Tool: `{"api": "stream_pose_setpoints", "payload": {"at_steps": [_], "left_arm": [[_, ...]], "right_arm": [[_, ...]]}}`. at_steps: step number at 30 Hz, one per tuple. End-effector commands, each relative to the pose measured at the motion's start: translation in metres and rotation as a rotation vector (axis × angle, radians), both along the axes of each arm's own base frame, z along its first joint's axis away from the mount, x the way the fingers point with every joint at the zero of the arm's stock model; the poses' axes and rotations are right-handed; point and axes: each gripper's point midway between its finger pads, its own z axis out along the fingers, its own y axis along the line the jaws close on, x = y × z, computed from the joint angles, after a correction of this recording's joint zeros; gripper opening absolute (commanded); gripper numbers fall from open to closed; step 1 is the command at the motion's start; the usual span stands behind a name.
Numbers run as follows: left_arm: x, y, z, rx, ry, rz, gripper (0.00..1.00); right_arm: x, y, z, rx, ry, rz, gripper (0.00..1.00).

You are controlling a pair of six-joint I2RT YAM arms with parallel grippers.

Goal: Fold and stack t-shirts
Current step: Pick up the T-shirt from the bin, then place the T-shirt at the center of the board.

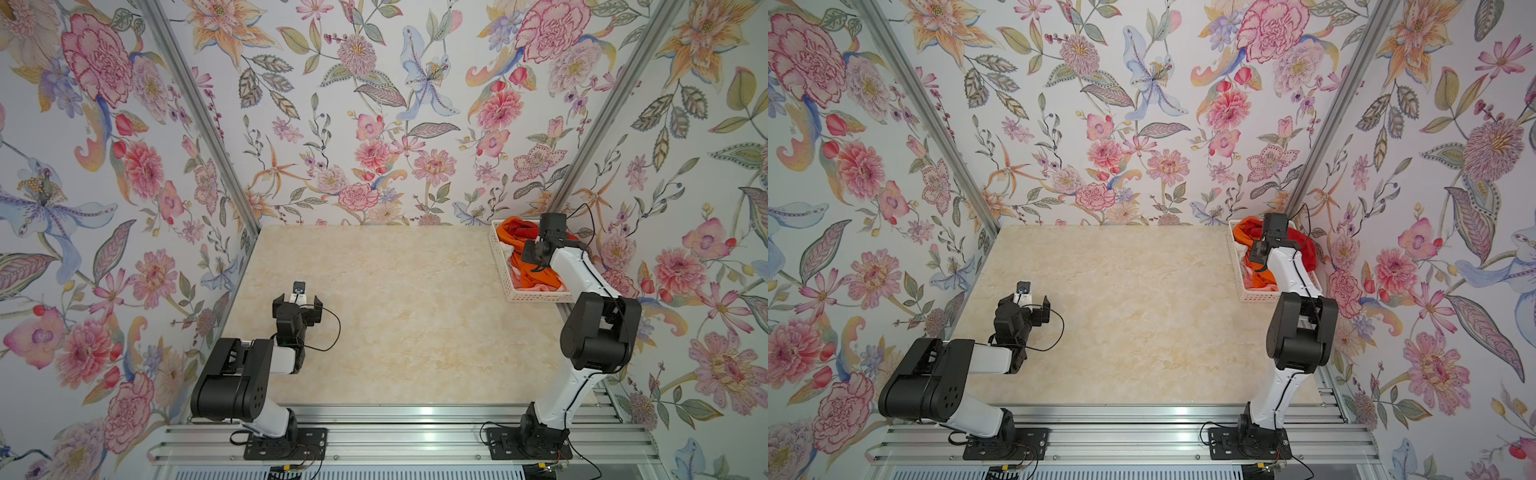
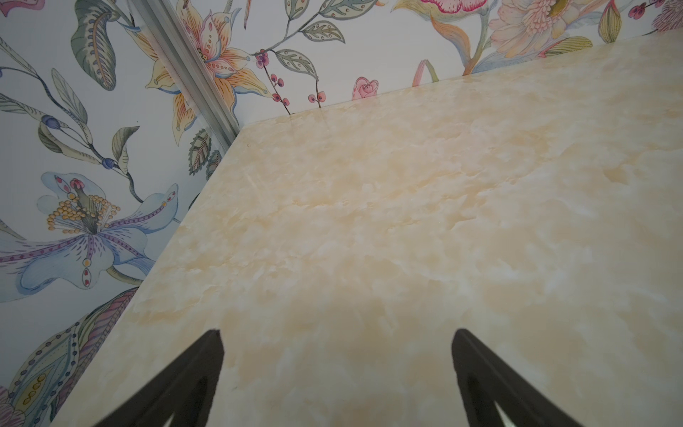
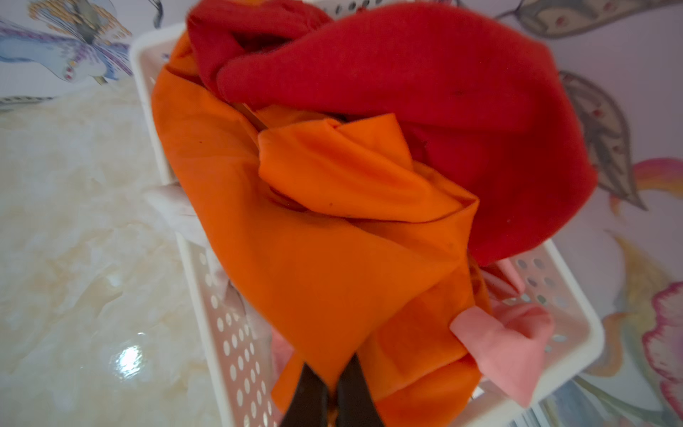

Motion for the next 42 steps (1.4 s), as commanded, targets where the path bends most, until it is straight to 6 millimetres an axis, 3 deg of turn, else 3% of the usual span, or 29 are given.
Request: {"api": "stream_pose_setpoints", "payload": {"at_steps": [1, 3, 4, 6, 8, 11, 17, 19, 21, 25, 31, 36, 38, 39, 42], "left_arm": [[0.001, 0.002, 0.0, -0.012, 0.002, 0.006, 0.98], [0.001, 0.002, 0.0, -0.013, 0.003, 0.006, 0.98], [0.001, 0.002, 0.0, -0.011, 0.002, 0.008, 0.98], [0.001, 0.002, 0.0, -0.013, 0.002, 0.007, 0.98], [0.0, 0.002, 0.0, -0.012, 0.004, 0.006, 0.98], [0.001, 0.003, 0.0, -0.012, 0.003, 0.008, 0.98], [0.001, 0.002, 0.0, -0.012, 0.002, 0.006, 0.98], [0.001, 0.002, 0.0, -0.012, 0.003, 0.007, 0.98], [0.001, 0.002, 0.0, -0.012, 0.003, 0.006, 0.98], [0.001, 0.002, 0.0, -0.012, 0.002, 0.007, 0.98], [0.001, 0.002, 0.0, -0.012, 0.002, 0.006, 0.98], [0.001, 0.002, 0.001, -0.012, 0.001, 0.006, 0.98], [0.001, 0.002, 0.0, -0.011, 0.003, 0.006, 0.98], [0.001, 0.002, 0.0, -0.012, 0.003, 0.006, 0.98], [0.001, 0.002, 0.0, -0.012, 0.002, 0.005, 0.98]], "right_arm": [[-0.013, 0.031, 0.167, -0.1, -0.431, 0.091, 0.0], [-0.032, 0.061, 0.225, -0.103, -0.562, 0.185, 0.0], [-0.04, 0.075, 0.245, -0.093, -0.604, 0.233, 0.0], [-0.056, 0.111, 0.275, -0.058, -0.658, 0.354, 0.0], [-0.069, 0.147, 0.291, -0.017, -0.683, 0.471, 0.0], [-0.086, 0.205, 0.295, 0.066, -0.692, 0.658, 0.0], [-0.123, 0.334, 0.28, 0.231, -0.619, 1.057, 0.0], [-0.129, 0.359, 0.276, 0.224, -0.605, 1.112, 0.0], [-0.13, 0.375, 0.275, 0.215, -0.604, 1.135, 0.0], [-0.127, 0.387, 0.269, 0.244, -0.559, 1.149, 0.0], [-0.119, 0.39, 0.221, 0.23, -0.414, 1.101, 0.0], [-0.137, 0.409, 0.174, 0.278, -0.302, 1.17, 0.0], [-0.145, 0.422, 0.163, 0.302, -0.265, 1.215, 0.0], [-0.158, 0.438, 0.157, 0.316, -0.243, 1.268, 0.0], [-0.181, 0.465, 0.154, 0.315, -0.218, 1.368, 0.0]]}}
